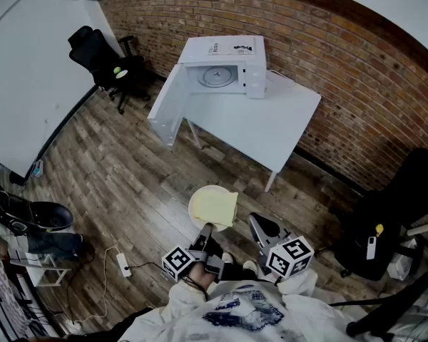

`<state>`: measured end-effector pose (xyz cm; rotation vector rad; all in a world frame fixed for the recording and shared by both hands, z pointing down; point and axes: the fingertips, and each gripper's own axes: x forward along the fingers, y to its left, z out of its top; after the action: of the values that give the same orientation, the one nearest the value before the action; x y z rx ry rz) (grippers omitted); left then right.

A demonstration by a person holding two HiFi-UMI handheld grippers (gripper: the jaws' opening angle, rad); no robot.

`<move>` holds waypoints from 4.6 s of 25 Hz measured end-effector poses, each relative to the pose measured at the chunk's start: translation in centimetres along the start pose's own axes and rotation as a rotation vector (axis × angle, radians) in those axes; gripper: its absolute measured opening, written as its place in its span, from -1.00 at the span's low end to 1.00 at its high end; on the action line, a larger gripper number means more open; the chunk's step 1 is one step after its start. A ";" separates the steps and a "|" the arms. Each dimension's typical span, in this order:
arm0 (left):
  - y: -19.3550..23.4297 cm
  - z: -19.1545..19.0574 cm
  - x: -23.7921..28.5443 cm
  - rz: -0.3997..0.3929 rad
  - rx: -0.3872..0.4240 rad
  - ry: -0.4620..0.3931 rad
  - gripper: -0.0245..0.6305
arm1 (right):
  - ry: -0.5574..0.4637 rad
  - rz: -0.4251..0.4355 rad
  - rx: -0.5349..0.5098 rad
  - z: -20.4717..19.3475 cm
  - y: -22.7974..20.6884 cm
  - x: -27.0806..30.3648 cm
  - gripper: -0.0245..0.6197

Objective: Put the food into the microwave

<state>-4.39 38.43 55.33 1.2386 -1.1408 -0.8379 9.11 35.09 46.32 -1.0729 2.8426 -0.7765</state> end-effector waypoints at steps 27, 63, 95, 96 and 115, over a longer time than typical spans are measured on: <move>-2.0 -4.0 -2.1 -0.071 0.035 -0.046 -0.87 | -0.004 0.028 0.012 -0.7 -0.1 -5.1 -0.88; -3.4 12.4 16.3 -0.041 0.039 0.038 -0.87 | 0.038 -0.072 0.023 5.1 -7.5 16.1 -0.88; -2.5 20.3 27.9 0.000 0.051 0.195 -0.86 | 0.051 -0.172 0.036 8.2 -11.9 29.4 -0.88; -2.7 20.5 28.6 0.002 0.053 0.194 -0.86 | 0.051 -0.170 0.035 8.6 -12.4 30.0 -0.88; -4.9 22.4 44.6 0.032 0.043 0.164 -0.87 | 0.065 -0.144 0.073 15.6 -25.2 38.4 -0.88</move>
<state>-13.85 -10.74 58.22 1.2973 -1.0482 -0.6780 -1.99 -11.91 50.31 -1.2754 2.7886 -0.9342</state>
